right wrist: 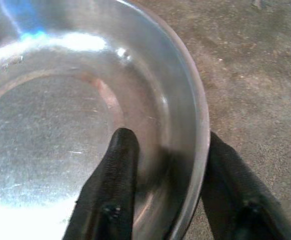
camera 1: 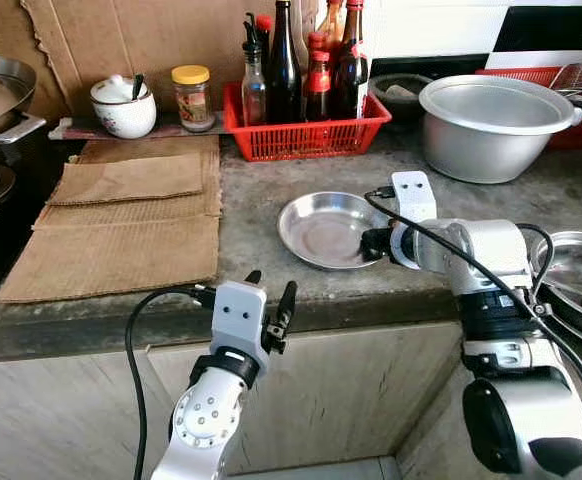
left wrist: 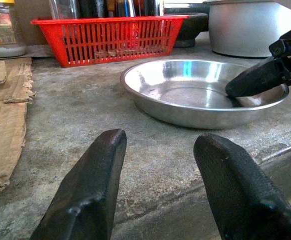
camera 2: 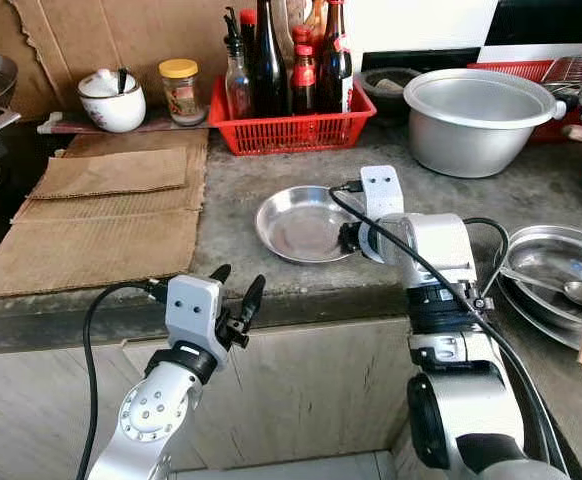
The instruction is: Kitchen organization
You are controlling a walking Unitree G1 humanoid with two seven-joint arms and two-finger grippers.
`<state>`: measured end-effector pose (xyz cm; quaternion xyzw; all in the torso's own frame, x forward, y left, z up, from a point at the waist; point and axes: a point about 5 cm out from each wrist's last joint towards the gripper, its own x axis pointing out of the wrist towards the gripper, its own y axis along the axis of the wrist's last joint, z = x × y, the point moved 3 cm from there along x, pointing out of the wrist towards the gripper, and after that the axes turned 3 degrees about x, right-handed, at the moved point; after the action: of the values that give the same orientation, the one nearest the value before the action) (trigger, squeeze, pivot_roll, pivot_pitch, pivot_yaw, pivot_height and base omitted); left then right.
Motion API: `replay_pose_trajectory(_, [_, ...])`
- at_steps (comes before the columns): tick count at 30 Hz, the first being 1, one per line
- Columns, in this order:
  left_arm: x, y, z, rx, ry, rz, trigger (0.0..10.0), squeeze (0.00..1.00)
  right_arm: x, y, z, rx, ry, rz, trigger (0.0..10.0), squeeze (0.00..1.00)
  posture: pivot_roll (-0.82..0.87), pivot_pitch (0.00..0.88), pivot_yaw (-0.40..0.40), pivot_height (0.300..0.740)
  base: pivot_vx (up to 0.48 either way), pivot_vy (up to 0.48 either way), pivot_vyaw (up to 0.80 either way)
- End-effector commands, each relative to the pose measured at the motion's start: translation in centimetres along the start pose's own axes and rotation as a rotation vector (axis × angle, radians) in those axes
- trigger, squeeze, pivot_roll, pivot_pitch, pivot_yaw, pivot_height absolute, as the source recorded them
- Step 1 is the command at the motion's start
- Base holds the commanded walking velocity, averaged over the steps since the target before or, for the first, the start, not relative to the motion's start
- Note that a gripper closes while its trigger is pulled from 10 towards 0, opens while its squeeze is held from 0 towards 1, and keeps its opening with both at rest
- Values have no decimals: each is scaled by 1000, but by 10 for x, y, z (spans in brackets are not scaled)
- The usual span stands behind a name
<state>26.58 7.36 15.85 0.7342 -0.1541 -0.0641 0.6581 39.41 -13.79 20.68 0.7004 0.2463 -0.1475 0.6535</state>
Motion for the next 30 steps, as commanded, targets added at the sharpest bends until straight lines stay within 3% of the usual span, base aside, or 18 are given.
replay_pose_trajectory(1, [-1,2,0,2,7,7,10000,0,4,-7,-5,26,22,-42,0,0,84,77,-54,740,0,0,0])
replay_pose_trajectory(8, [0,2,-1,3,12,8,10000,0,5,-4,-6,82,22,-16,0,0,86,81,-55,740,0,0,0])
replay_pose_trajectory(11, [0,2,-1,3,12,7,10000,0,6,-3,-8,150,35,1,0,0,85,80,-56,740,0,0,0])
replay_pose_trajectory(14, [0,2,-2,-1,14,10,10000,0,3,11,-14,252,75,124,0,0,88,79,-55,740,0,0,0])
replay_pose_trajectory(17, [0,2,-2,-3,14,9,10000,0,0,18,-16,307,99,196,0,0,87,79,-54,740,0,0,0])
replay_pose_trajectory(19, [0,2,-2,-9,15,6,10000,0,-8,30,-16,358,119,320,0,0,88,78,-53,740,0,0,0])
replay_pose_trajectory(20, [0,2,-2,-9,15,6,10000,0,-8,30,-16,358,119,320,0,0,88,78,-53,740,0,0,0])
replay_pose_trajectory(23, [0,1,-2,-11,6,3,10000,0,-26,43,-19,506,172,471,0,0,85,75,-47,740,0,0,0])
replay_pose_trajectory(27, [2,2,-1,-11,0,8,10000,0,-44,52,-12,516,109,649,0,0,81,72,-40,740,0,0,0])
replay_pose_trajectory(30, [2,3,-1,-12,-1,12,10000,0,-60,52,-16,399,93,742,0,0,83,70,-40,740,0,0,0])
